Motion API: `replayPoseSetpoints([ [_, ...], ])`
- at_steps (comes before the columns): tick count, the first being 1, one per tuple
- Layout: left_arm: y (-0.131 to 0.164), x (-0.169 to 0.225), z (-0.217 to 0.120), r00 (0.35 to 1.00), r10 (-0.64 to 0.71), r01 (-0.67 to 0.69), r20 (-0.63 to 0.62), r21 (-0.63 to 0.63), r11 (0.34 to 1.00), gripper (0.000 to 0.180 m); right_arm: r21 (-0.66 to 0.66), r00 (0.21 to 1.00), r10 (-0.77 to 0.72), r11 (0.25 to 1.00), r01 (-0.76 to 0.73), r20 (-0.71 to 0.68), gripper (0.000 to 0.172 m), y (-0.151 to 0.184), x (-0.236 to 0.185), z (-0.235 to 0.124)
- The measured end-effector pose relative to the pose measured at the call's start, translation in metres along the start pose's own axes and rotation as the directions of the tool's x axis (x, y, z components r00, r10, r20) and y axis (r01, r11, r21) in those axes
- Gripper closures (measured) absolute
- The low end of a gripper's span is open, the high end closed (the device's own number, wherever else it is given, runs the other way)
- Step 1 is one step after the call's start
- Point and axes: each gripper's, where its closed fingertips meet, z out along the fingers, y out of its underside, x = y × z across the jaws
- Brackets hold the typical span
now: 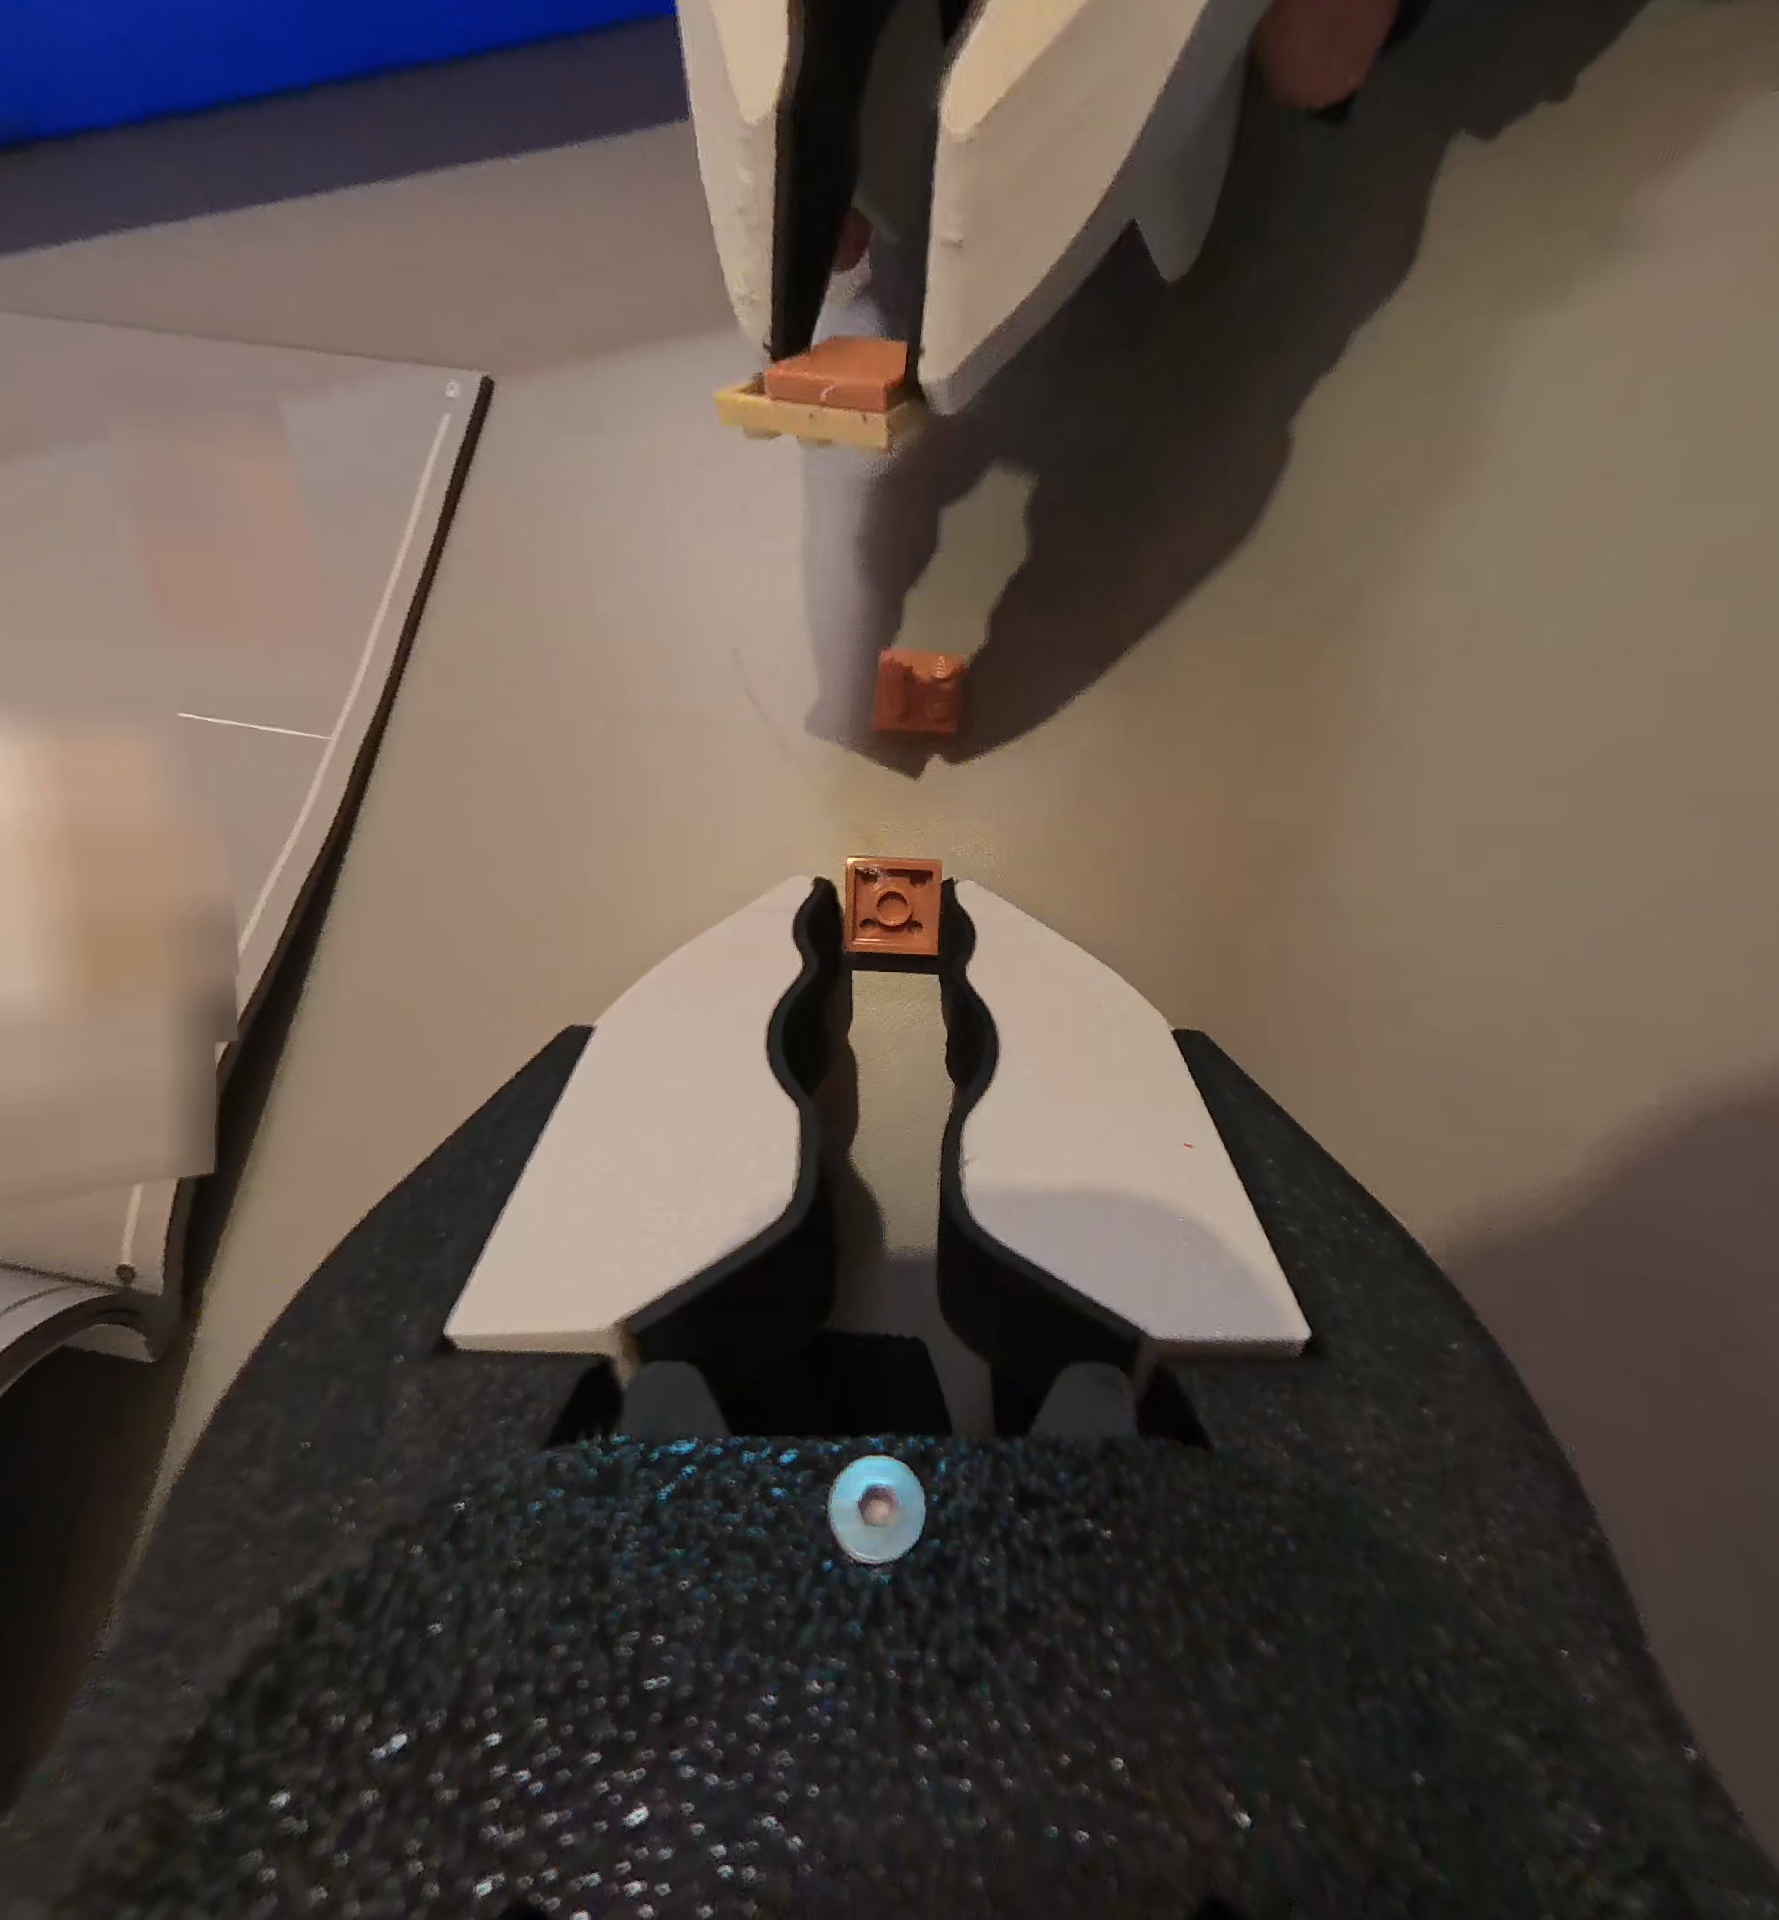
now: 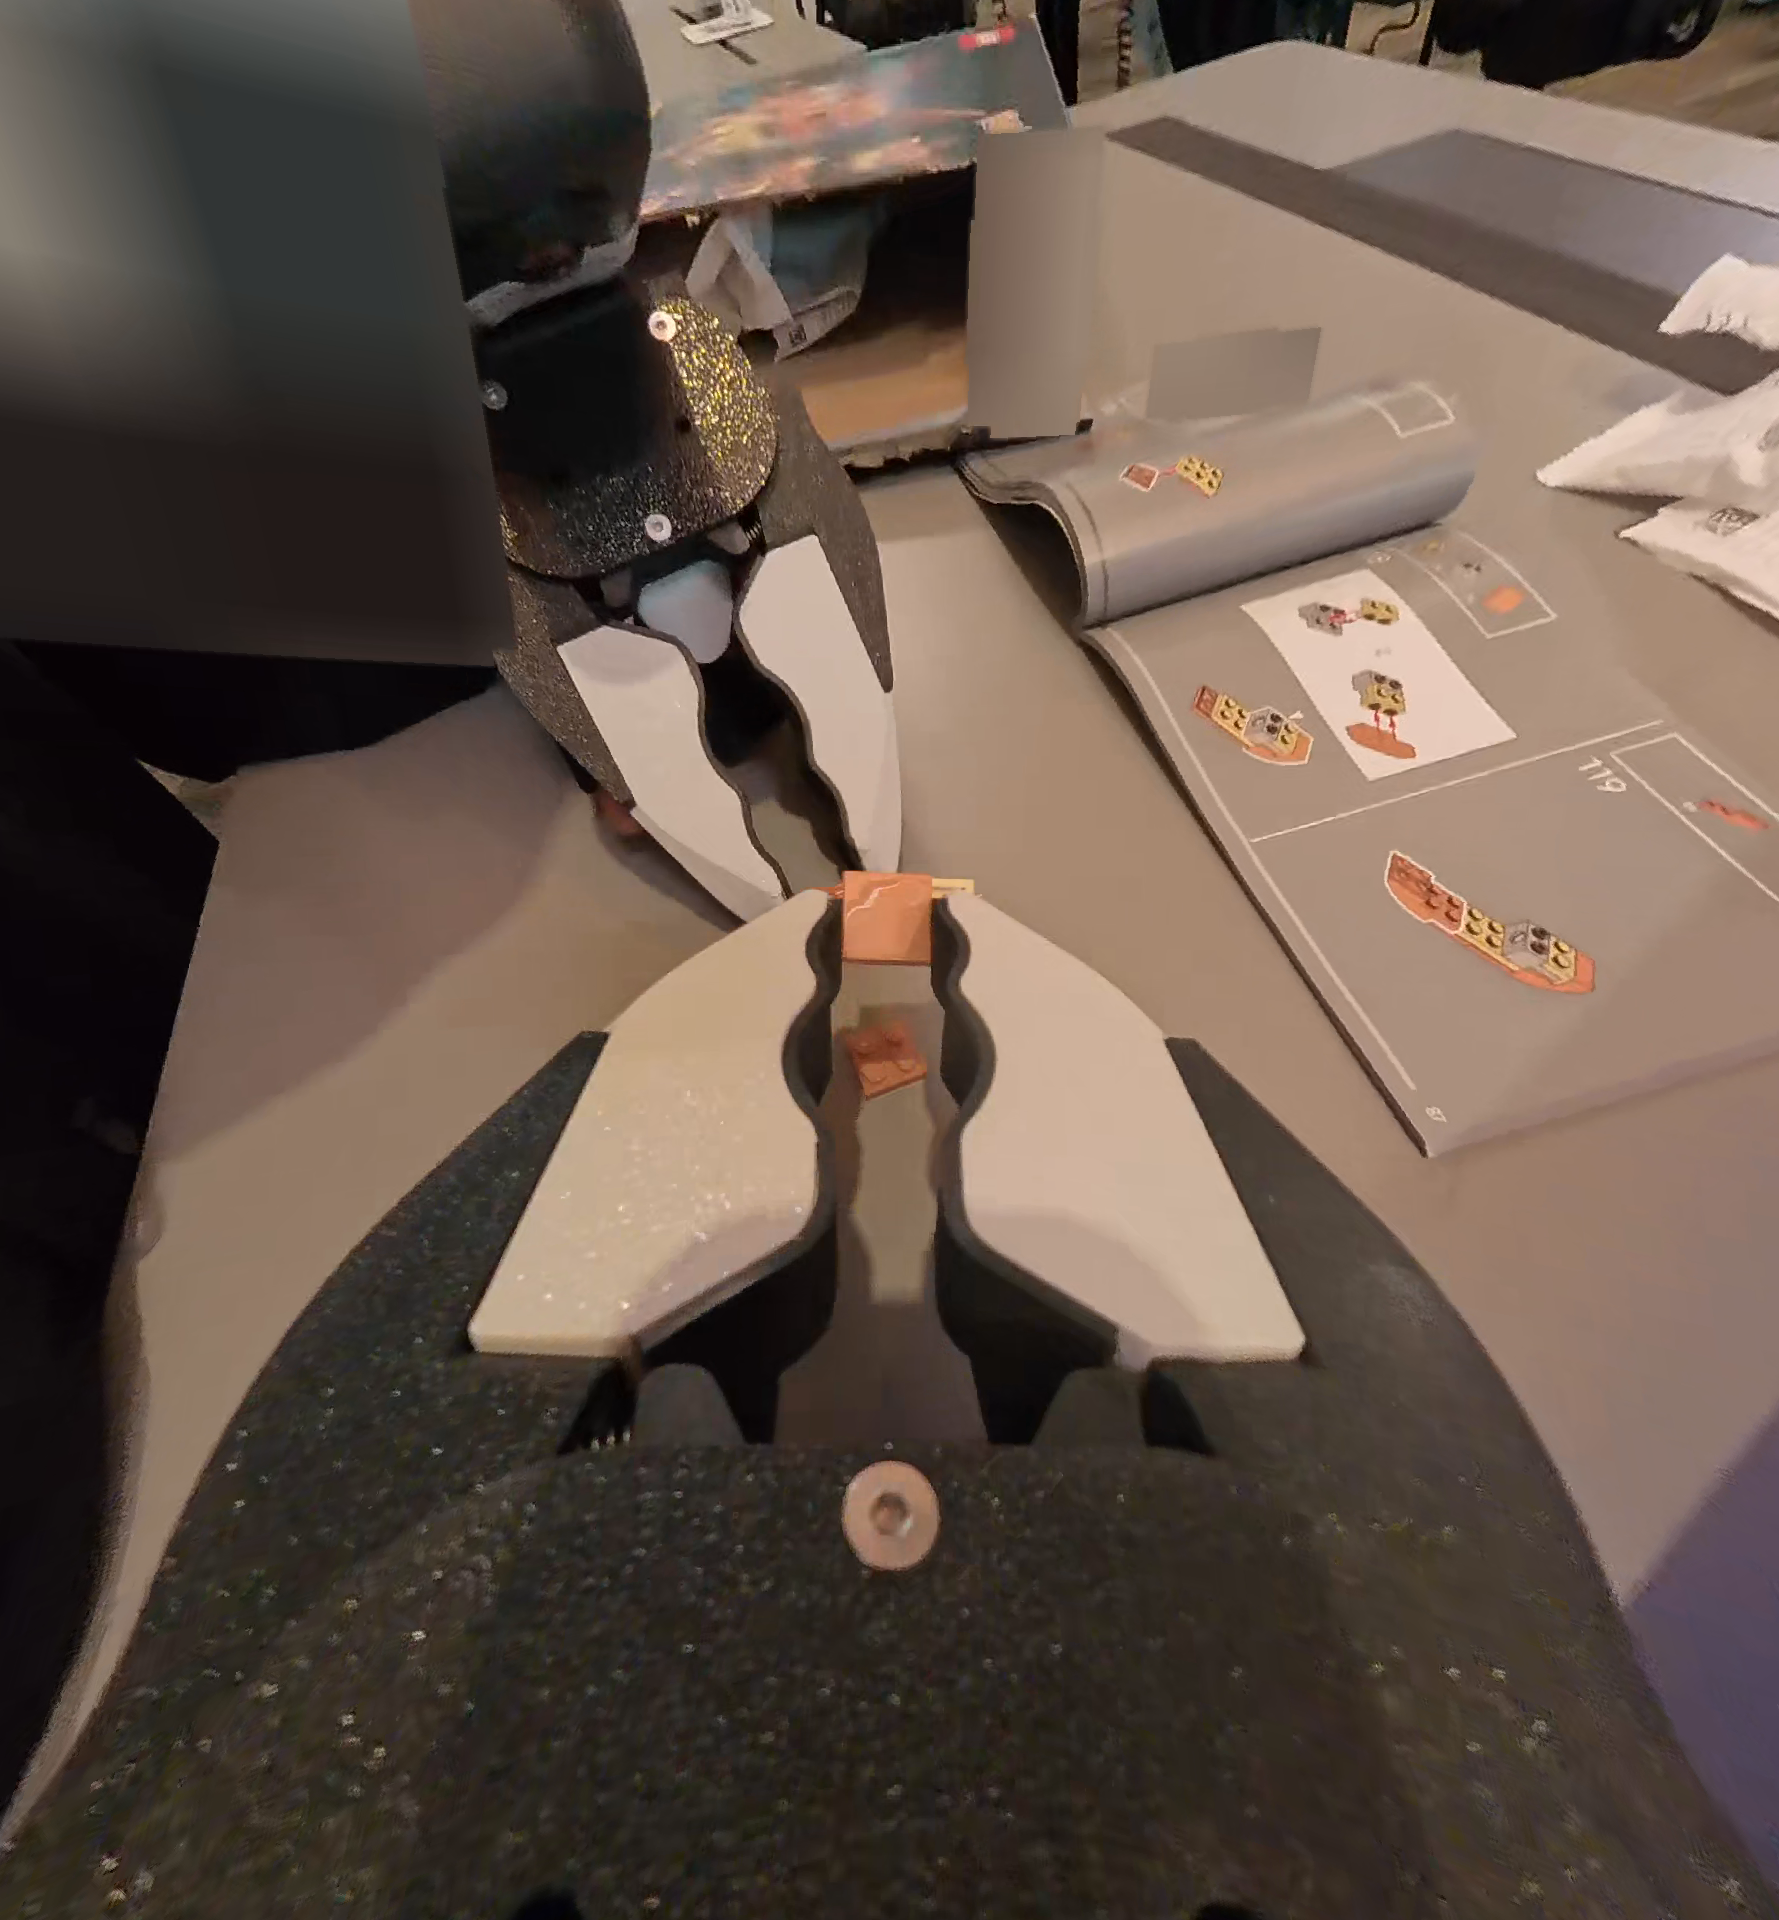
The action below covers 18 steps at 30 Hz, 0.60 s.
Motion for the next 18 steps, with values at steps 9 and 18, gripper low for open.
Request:
replayPoseSetpoints([
  [9,-0.004,-0.001,-0.002,1.000,-0.013,0.013,-0.008,0.035,0.999,0.155,0.038,0.998,-0.058,0.998,0.058,0.015,0.156,-0.005,-0.009,0.002],
  [18,-0.037,-0.024,-0.027,0.990,-0.144,0.138,-0.002,0.321,0.937,0.155,0.099,0.996,-0.093,0.991,0.091,0.012,0.156,-0.011,-0.010,0.001],
])
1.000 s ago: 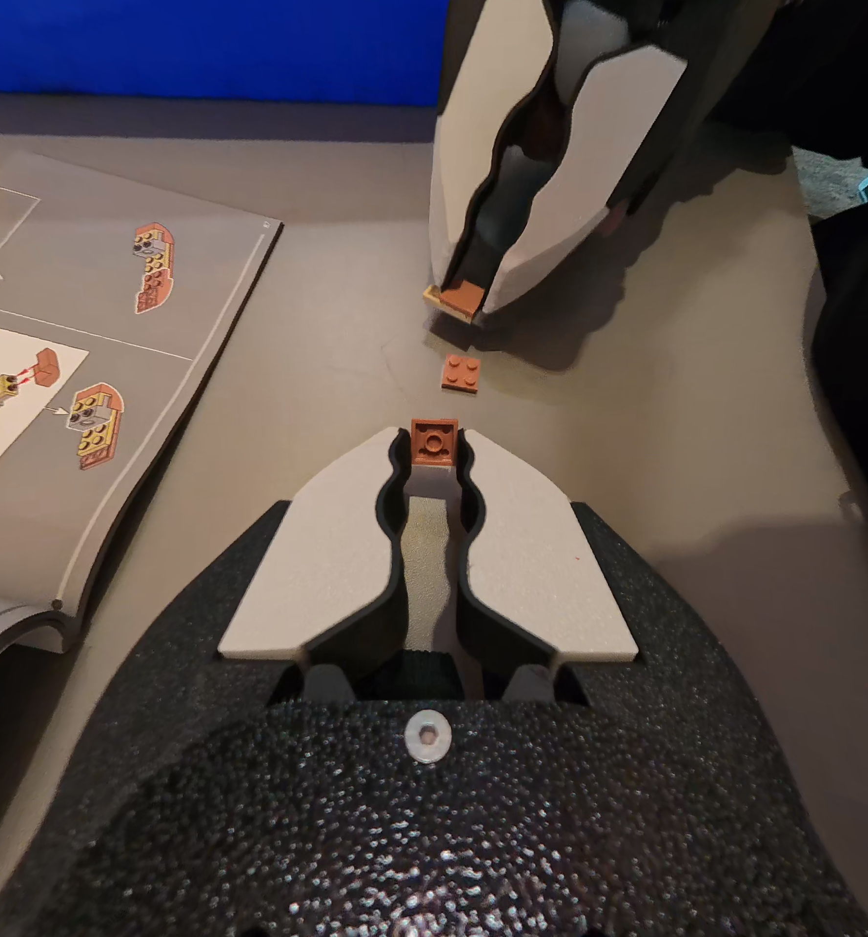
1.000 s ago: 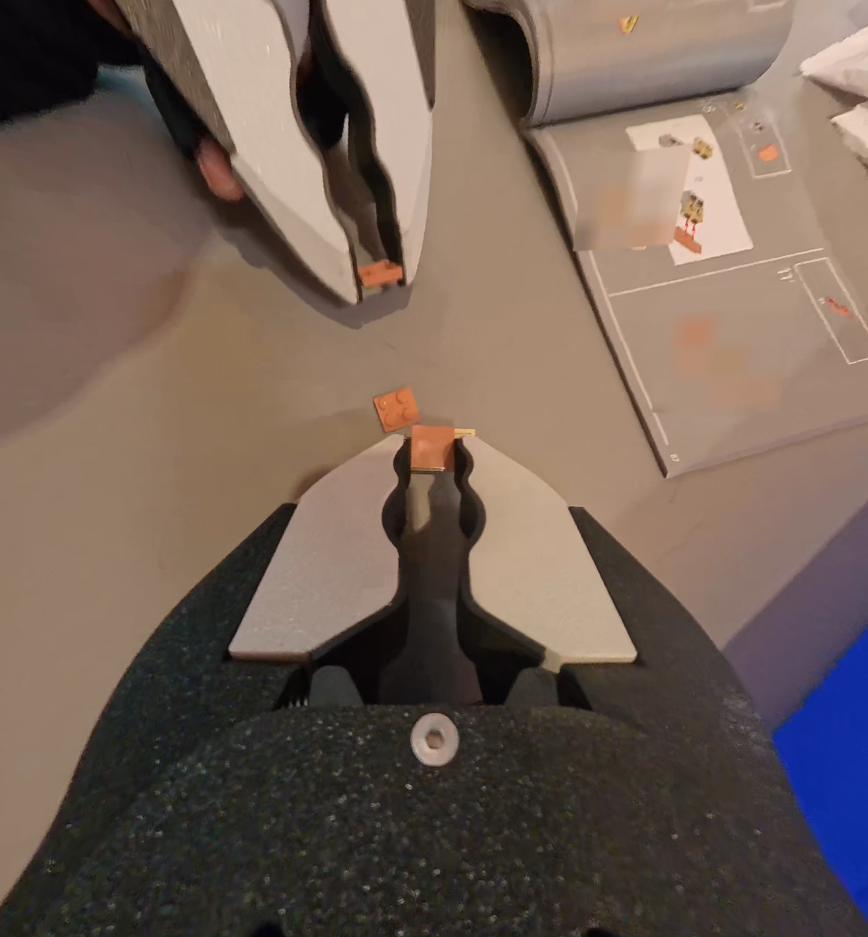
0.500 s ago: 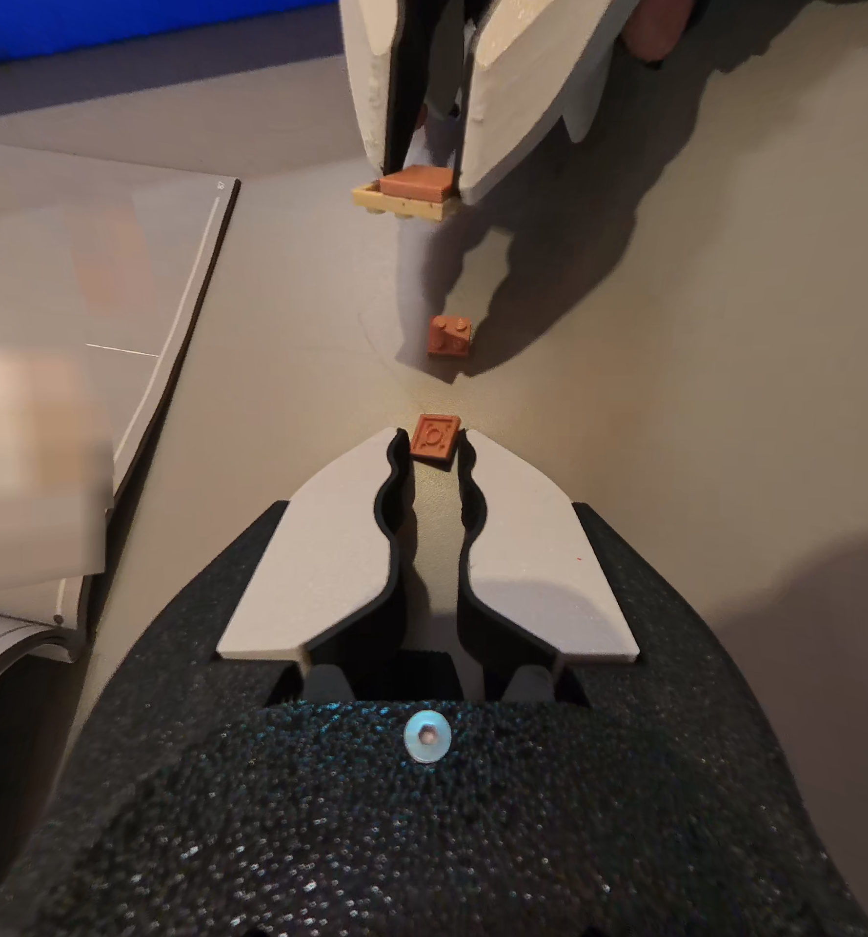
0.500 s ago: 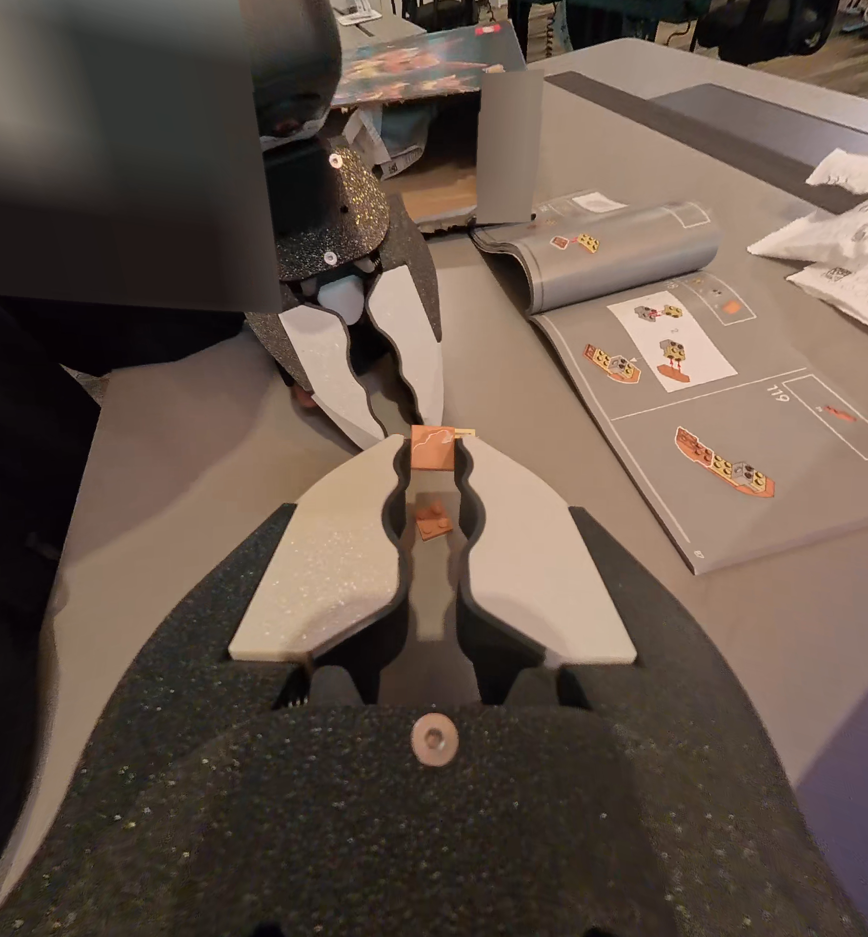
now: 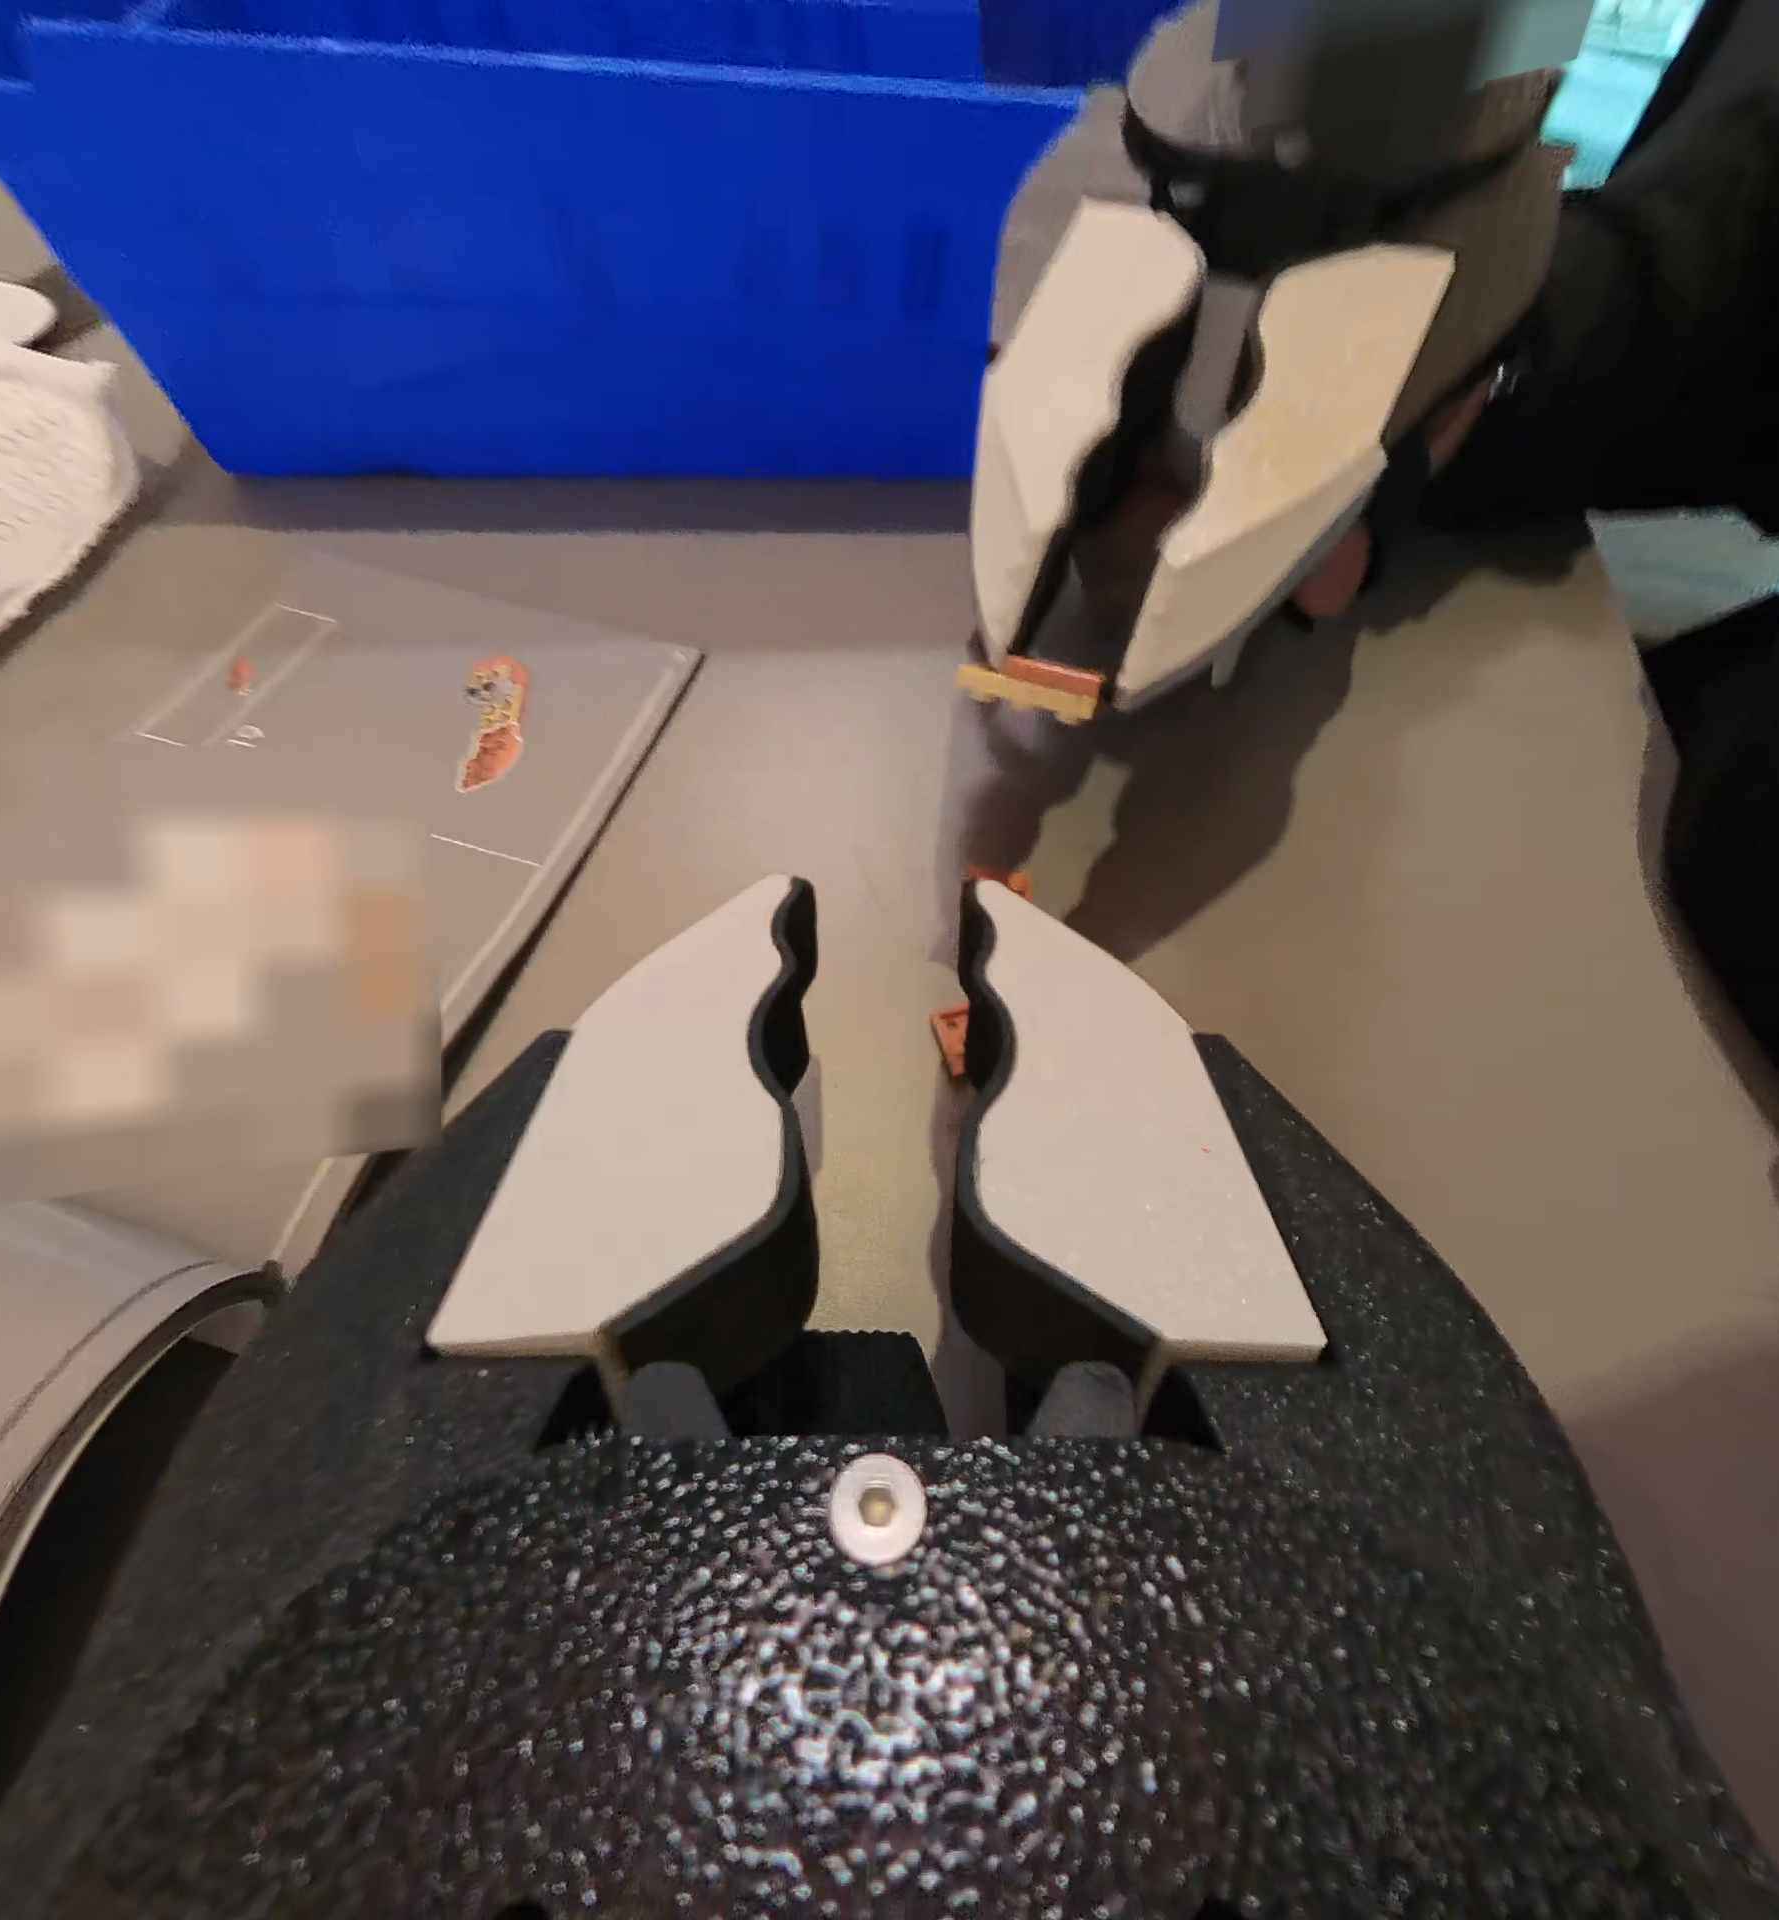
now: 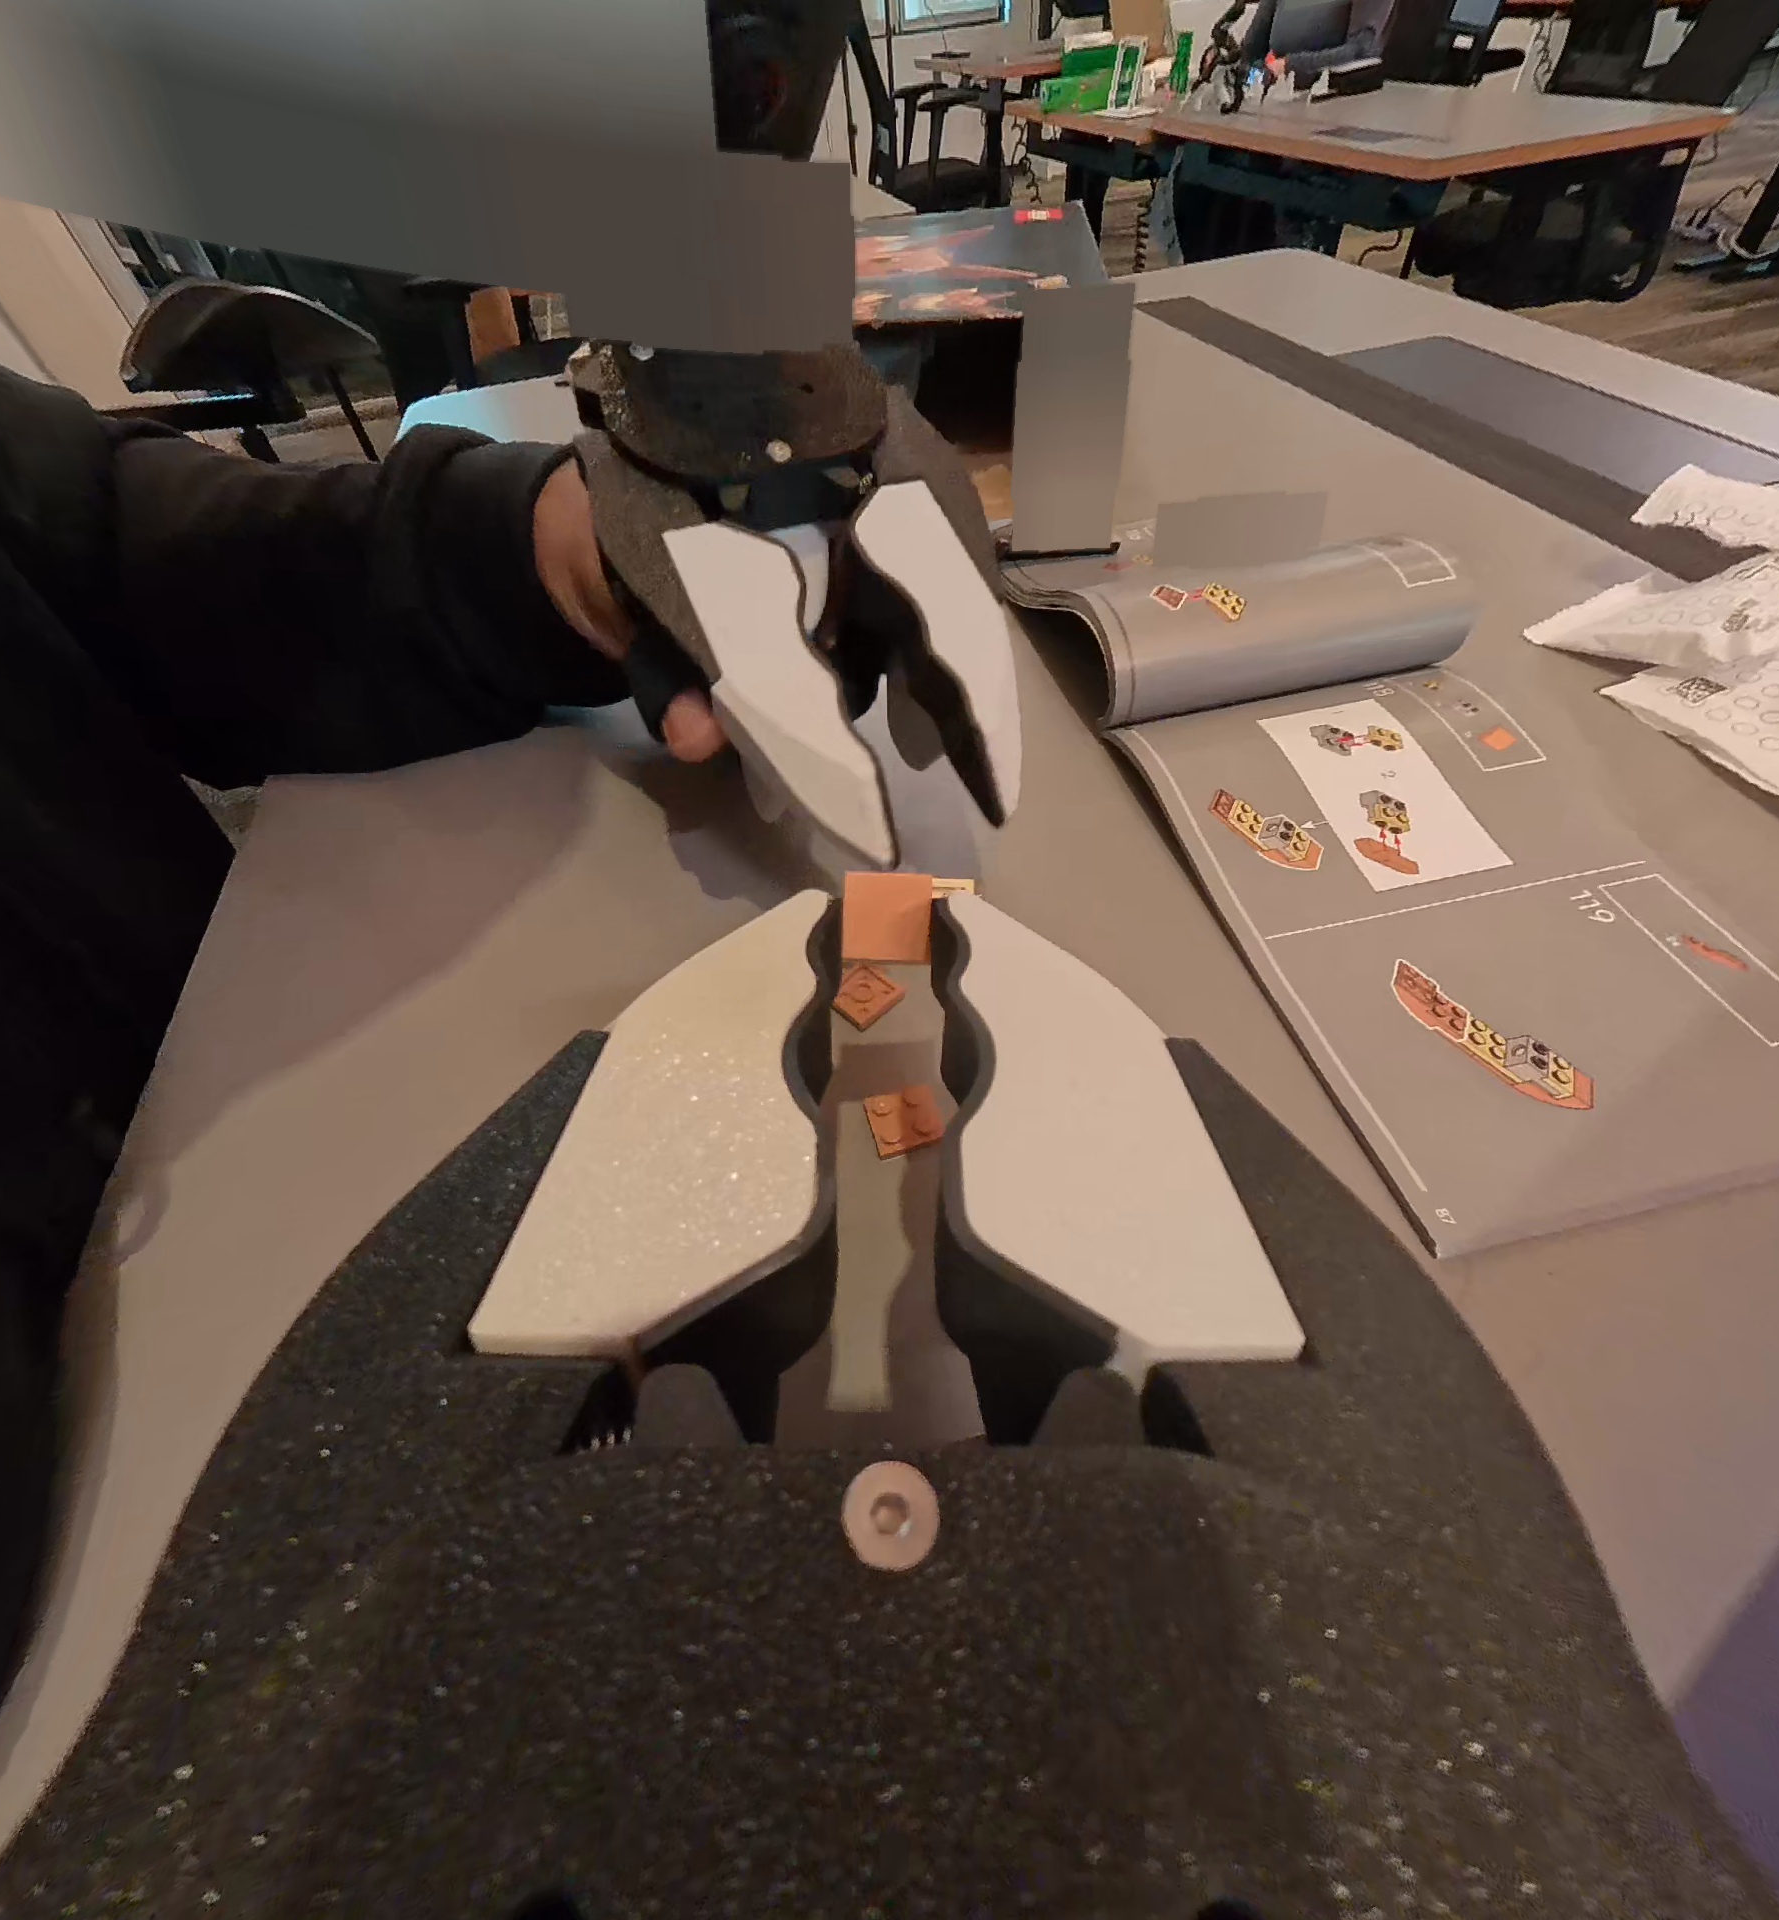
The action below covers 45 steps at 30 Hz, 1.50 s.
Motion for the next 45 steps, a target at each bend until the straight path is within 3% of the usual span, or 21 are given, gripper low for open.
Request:
replayPoseSetpoints([
  [12,0.001,-0.018,-0.005,0.992,-0.119,0.118,0.046,0.021,0.993,0.156,0.037,0.997,0.068,0.997,-0.068,0.021,0.156,0.000,0.010,-0.003],
  [31,-0.003,-0.030,-0.013,0.951,-0.309,0.310,-0.029,0.082,0.947,0.162,0.045,0.993,0.110,0.993,-0.112,0.045,0.156,-0.001,0.014,-0.005],
  [45,-0.002,-0.029,-0.013,0.951,-0.307,0.308,-0.025,0.075,0.948,0.162,0.045,0.992,0.113,0.992,-0.115,0.050,0.156,-0.001,0.014,-0.006],
])
